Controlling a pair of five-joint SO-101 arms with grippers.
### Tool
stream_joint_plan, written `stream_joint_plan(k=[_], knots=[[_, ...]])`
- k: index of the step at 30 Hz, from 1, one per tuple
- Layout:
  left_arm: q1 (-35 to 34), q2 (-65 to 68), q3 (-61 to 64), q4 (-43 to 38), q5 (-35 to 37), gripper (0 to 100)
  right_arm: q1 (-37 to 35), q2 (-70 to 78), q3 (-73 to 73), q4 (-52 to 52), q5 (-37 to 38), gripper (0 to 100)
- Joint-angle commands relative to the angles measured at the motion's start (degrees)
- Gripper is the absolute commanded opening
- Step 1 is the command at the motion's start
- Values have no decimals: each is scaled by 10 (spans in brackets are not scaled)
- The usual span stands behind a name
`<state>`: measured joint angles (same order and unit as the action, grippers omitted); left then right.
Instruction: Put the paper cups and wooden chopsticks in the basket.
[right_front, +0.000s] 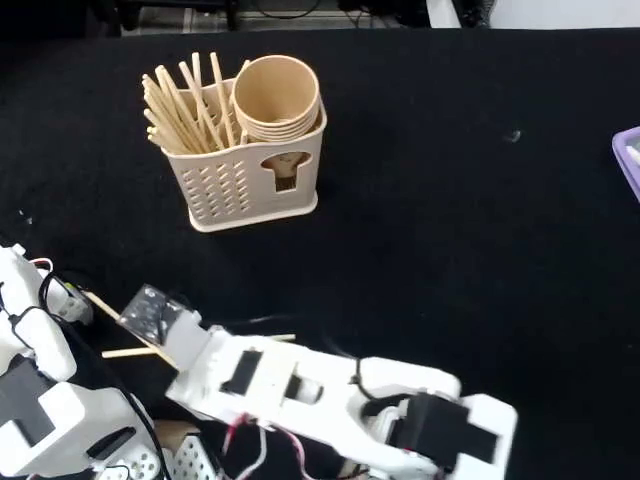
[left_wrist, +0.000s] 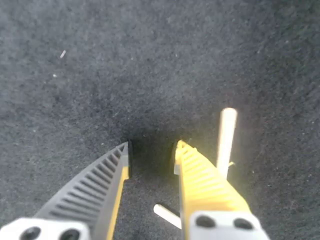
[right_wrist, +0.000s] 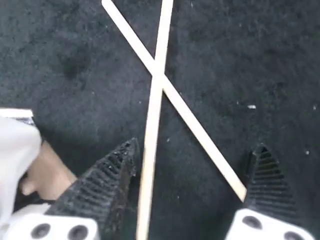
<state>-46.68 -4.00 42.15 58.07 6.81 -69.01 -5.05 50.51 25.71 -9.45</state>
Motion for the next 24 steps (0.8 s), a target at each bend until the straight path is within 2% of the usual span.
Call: stream_joint_plan(k=[1, 7, 9, 11, 17, 24], knots=[[5, 3, 14, -13, 5, 159, -3, 15, -76, 59, -2, 341], [5, 3, 14, -13, 5, 159, 38, 69, -110, 90, 7, 339], [5, 3, 14, -13, 5, 159, 57, 79, -109, 91, 49, 337], [5, 3, 14, -13, 5, 159, 69, 80, -110, 116, 107, 292], [6, 3, 14, -13, 5, 159, 96, 80, -132, 204, 219, 5], [6, 3, 14, -13, 5, 159, 147, 46, -138, 277, 254, 11]])
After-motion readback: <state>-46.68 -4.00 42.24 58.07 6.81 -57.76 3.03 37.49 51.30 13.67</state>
